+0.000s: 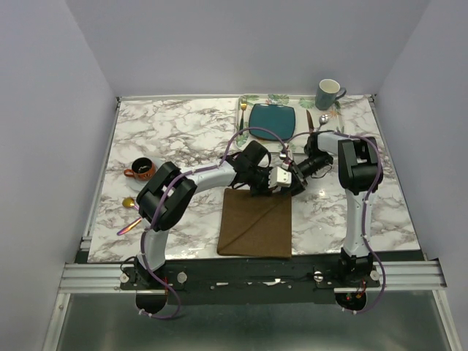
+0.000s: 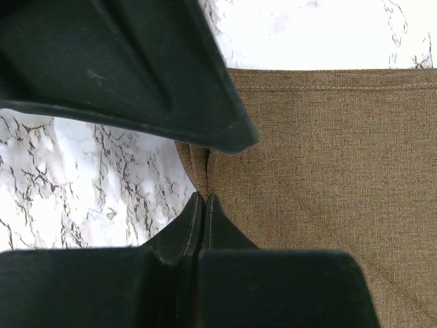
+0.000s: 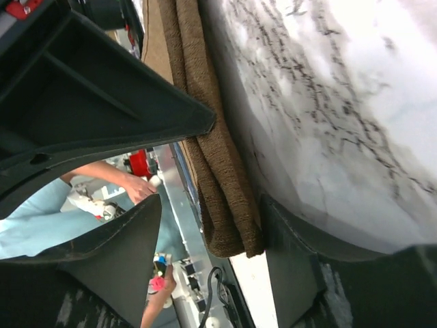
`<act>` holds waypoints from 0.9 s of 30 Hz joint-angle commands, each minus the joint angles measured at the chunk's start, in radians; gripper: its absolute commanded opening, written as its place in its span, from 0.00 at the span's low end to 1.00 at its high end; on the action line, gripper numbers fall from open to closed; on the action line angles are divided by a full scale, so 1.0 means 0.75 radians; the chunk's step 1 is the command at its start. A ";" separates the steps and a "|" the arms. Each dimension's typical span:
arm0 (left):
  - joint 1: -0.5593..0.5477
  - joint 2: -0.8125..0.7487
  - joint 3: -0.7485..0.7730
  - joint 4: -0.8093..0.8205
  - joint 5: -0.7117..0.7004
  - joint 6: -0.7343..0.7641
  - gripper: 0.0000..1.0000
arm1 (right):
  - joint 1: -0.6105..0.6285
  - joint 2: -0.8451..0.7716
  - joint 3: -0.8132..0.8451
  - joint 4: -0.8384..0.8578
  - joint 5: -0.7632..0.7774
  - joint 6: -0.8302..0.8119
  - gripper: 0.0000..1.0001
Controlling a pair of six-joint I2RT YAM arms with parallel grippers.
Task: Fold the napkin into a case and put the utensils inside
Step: Pick up the upper triangle-folded napkin from the center of the board.
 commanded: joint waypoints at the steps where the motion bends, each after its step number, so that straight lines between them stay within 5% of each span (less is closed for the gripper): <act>1: 0.014 -0.006 0.020 -0.011 0.036 0.022 0.00 | 0.016 -0.079 -0.022 -0.024 0.017 -0.038 0.65; 11: 0.022 0.014 0.069 -0.056 0.050 -0.006 0.00 | 0.052 -0.152 -0.063 0.148 0.152 0.063 0.30; 15: 0.046 0.006 0.098 -0.127 0.044 -0.027 0.40 | 0.065 -0.173 -0.075 0.195 0.201 0.079 0.15; 18: 0.144 -0.047 0.096 -0.219 0.138 -0.045 0.54 | 0.067 -0.189 -0.082 0.215 0.241 0.073 0.04; 27: 0.418 0.020 0.249 -0.759 0.281 0.110 0.75 | 0.105 -0.377 -0.202 0.348 0.350 0.001 0.01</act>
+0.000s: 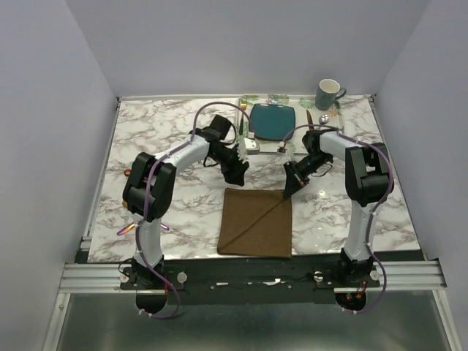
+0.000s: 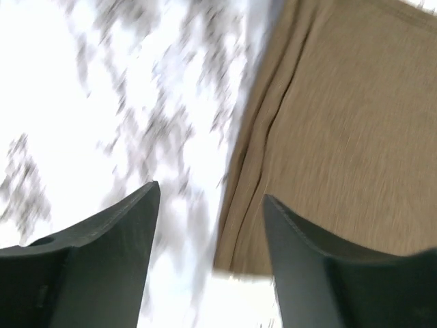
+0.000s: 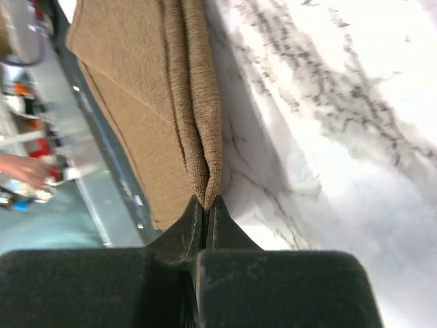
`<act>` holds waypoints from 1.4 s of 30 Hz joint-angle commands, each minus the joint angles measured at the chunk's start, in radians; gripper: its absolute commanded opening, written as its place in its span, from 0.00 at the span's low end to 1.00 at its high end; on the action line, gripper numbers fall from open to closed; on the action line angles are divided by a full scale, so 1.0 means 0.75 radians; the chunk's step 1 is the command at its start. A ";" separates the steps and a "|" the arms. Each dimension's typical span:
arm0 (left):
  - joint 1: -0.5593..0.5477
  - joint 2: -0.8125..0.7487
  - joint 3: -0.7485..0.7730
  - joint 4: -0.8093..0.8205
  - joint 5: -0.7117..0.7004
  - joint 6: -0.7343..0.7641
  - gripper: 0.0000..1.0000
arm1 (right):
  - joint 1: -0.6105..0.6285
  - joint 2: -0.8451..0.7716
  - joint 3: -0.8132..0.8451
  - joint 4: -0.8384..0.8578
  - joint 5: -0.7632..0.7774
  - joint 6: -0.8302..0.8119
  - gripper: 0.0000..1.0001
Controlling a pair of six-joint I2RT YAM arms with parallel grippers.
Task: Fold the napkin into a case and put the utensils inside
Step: Pick up the upper triangle-folded napkin from the center of the board.
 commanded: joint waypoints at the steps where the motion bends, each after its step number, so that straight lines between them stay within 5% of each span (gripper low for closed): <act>1: 0.076 0.043 0.077 -0.333 0.099 0.113 0.76 | 0.050 -0.149 -0.082 0.116 0.105 -0.080 0.01; 8: 0.092 0.135 0.132 -0.350 0.020 0.085 0.76 | 0.117 -0.292 -0.221 0.247 0.203 -0.144 0.01; 42: 0.094 0.239 0.091 -0.446 -0.222 0.009 0.30 | 0.156 -0.378 -0.262 0.329 0.269 -0.189 0.01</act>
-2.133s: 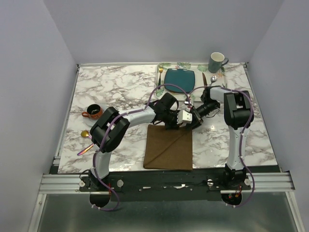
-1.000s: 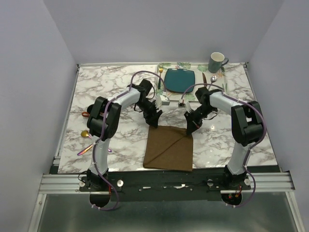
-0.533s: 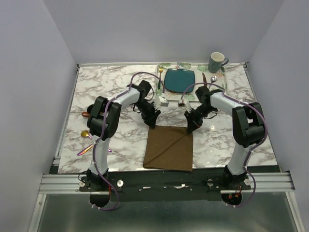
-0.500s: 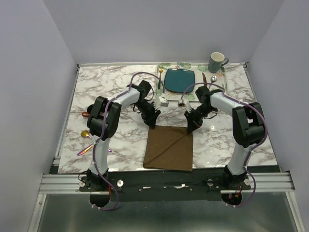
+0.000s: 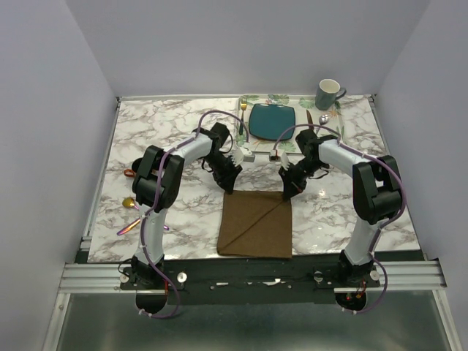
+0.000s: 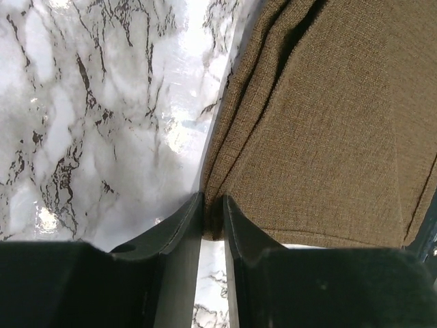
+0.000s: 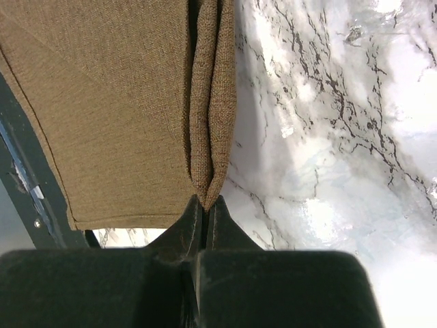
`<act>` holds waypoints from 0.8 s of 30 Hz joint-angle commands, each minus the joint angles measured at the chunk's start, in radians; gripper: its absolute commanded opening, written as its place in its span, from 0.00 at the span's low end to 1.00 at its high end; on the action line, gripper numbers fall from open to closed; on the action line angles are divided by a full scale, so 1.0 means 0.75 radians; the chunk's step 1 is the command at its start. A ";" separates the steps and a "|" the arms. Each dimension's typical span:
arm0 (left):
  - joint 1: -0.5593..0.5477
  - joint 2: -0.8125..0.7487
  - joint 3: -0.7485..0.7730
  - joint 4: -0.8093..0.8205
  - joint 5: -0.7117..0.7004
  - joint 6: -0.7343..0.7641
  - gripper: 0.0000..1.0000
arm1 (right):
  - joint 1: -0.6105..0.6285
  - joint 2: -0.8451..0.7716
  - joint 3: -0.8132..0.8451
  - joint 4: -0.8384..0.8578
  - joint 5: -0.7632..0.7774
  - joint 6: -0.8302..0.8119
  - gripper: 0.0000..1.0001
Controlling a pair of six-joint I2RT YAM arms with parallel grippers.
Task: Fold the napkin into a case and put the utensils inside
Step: Pick up the upper triangle-folded napkin from the center of the board.
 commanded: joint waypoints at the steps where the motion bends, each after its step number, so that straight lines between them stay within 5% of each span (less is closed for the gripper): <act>1: -0.009 0.049 -0.045 -0.020 -0.144 0.009 0.30 | 0.017 -0.043 -0.013 0.029 0.015 0.005 0.01; 14: -0.052 -0.024 -0.164 0.026 -0.269 0.018 0.34 | 0.021 -0.055 -0.038 0.056 0.035 0.052 0.01; 18: -0.068 -0.043 -0.184 0.023 -0.242 0.024 0.00 | 0.023 -0.082 -0.054 0.068 0.035 0.050 0.01; 24: -0.044 -0.173 -0.213 0.095 -0.191 -0.066 0.00 | 0.023 -0.163 -0.087 0.098 0.037 0.035 0.01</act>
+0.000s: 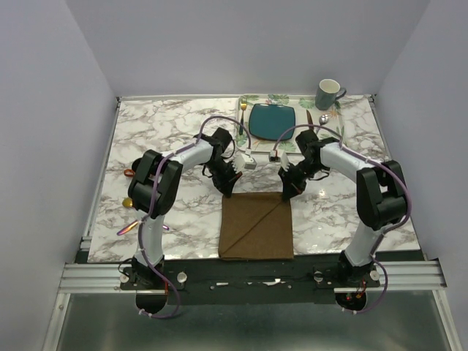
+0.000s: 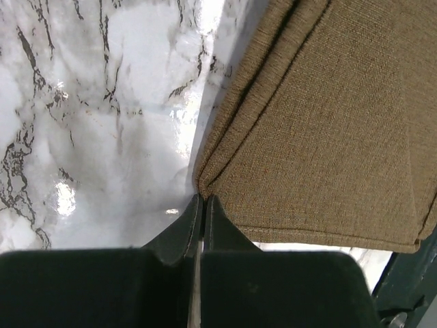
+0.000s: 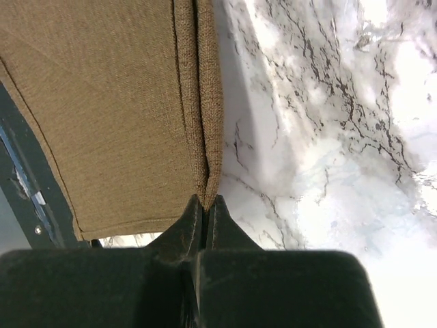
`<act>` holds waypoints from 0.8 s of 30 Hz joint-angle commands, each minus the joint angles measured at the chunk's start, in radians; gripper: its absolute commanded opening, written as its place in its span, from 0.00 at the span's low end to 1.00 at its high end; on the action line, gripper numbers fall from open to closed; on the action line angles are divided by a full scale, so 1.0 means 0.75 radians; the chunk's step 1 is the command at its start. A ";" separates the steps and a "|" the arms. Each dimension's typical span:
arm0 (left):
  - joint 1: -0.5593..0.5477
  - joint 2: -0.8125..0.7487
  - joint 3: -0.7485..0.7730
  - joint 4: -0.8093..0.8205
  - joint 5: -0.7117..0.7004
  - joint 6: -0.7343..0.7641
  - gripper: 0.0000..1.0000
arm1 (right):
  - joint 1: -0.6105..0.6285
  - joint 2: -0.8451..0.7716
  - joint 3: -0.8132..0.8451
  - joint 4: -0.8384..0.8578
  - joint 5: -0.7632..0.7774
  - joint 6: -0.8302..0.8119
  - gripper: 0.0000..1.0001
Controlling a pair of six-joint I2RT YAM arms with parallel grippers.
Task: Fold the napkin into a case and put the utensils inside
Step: Pick up the upper triangle-folded napkin from the center of the board.
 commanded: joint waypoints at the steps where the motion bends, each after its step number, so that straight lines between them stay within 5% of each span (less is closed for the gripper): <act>1: 0.021 -0.141 -0.099 0.107 -0.090 -0.057 0.00 | 0.009 -0.134 -0.041 0.048 0.044 -0.025 0.01; 14: 0.029 -0.549 -0.355 0.460 -0.147 -0.188 0.00 | 0.009 -0.402 -0.187 0.187 0.118 -0.050 0.01; 24: 0.125 -0.580 -0.129 0.560 -0.271 -0.145 0.00 | 0.002 -0.402 0.103 0.232 0.222 -0.019 0.01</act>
